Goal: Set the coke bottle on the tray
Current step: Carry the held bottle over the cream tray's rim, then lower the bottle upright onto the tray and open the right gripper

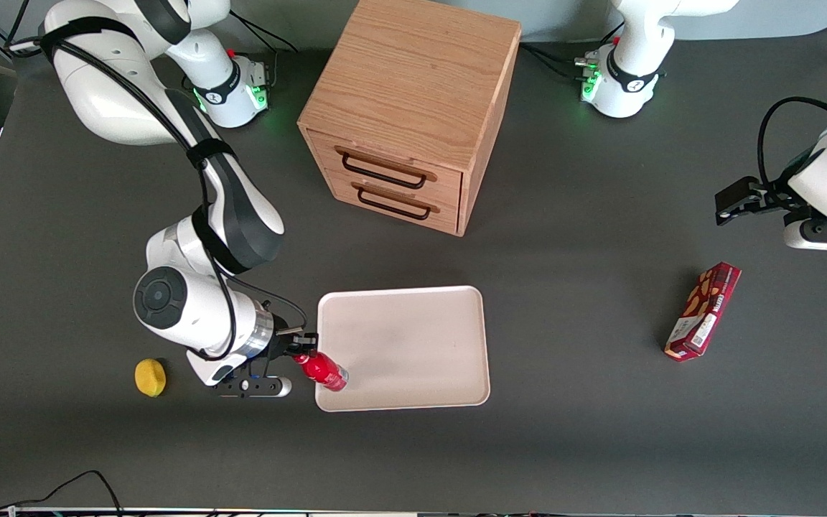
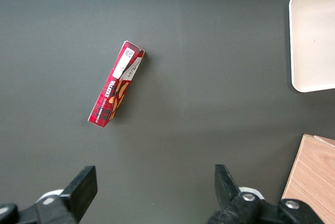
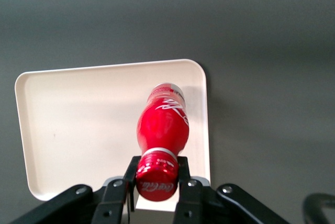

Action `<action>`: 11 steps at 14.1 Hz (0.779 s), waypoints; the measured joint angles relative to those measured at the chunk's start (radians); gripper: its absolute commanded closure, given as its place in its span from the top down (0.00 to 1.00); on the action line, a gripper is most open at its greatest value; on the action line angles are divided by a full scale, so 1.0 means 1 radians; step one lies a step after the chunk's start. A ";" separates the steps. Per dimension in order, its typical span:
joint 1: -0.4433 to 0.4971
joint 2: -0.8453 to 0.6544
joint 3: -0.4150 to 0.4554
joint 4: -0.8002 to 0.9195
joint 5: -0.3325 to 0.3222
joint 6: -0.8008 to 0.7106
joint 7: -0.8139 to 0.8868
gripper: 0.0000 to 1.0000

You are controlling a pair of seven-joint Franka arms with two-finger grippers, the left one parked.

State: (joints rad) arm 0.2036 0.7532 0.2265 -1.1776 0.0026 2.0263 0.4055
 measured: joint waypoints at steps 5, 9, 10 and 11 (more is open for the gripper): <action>0.009 0.044 -0.034 0.004 0.000 0.073 0.000 0.00; 0.028 0.068 -0.053 0.018 0.000 0.093 0.004 0.00; 0.030 0.068 -0.053 0.018 0.000 0.093 0.012 0.00; 0.033 0.068 -0.053 0.018 0.000 0.093 0.019 0.00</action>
State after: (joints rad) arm 0.2365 0.8213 0.1738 -1.1594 0.0026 2.1193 0.4243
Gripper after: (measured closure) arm 0.687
